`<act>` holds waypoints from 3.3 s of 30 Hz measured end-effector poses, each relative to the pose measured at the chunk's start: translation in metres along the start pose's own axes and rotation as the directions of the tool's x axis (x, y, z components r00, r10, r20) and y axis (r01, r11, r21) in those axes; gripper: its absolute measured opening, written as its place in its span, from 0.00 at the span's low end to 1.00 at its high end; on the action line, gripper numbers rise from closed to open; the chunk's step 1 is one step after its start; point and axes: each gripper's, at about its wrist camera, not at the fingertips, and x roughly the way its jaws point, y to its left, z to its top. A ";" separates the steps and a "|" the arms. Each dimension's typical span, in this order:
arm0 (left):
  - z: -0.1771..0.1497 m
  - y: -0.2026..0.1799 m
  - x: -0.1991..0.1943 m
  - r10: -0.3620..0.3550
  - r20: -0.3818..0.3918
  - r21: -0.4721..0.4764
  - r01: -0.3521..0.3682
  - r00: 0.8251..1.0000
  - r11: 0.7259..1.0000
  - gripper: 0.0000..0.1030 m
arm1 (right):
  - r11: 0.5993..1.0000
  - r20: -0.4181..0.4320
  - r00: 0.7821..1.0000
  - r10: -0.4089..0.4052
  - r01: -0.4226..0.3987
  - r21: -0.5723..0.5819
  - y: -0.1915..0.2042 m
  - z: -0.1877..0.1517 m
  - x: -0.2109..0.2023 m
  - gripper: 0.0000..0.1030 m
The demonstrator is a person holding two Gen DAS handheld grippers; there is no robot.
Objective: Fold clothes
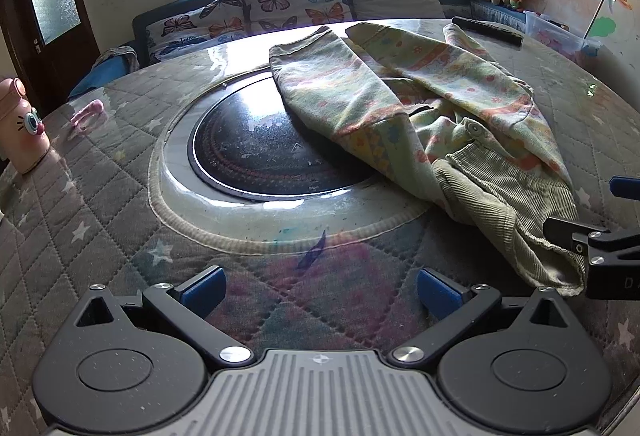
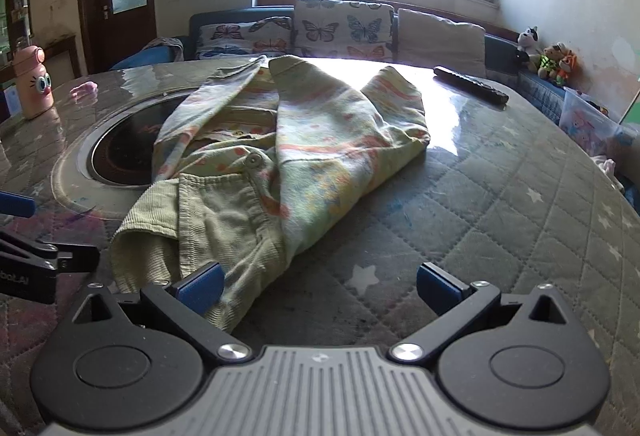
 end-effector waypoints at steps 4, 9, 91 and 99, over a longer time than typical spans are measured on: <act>0.002 0.000 0.001 -0.001 -0.001 0.003 0.001 1.000 1.000 1.00 | 1.000 0.009 1.000 0.006 -0.005 -0.009 0.002 0.004 -0.002 1.00; 0.004 0.000 0.003 -0.005 -0.004 0.004 0.005 1.000 1.000 1.00 | 1.000 0.009 1.000 0.015 -0.014 -0.024 0.004 0.005 -0.003 1.00; 0.121 0.044 0.067 -0.021 0.125 0.000 0.021 0.992 1.000 0.03 | 0.990 0.025 0.990 0.137 -0.136 -0.026 -0.057 0.170 0.146 0.39; 0.125 0.038 0.077 -0.027 0.104 0.054 0.022 0.994 0.998 0.23 | 0.989 -0.025 0.990 0.138 -0.139 -0.040 -0.042 0.185 0.203 0.44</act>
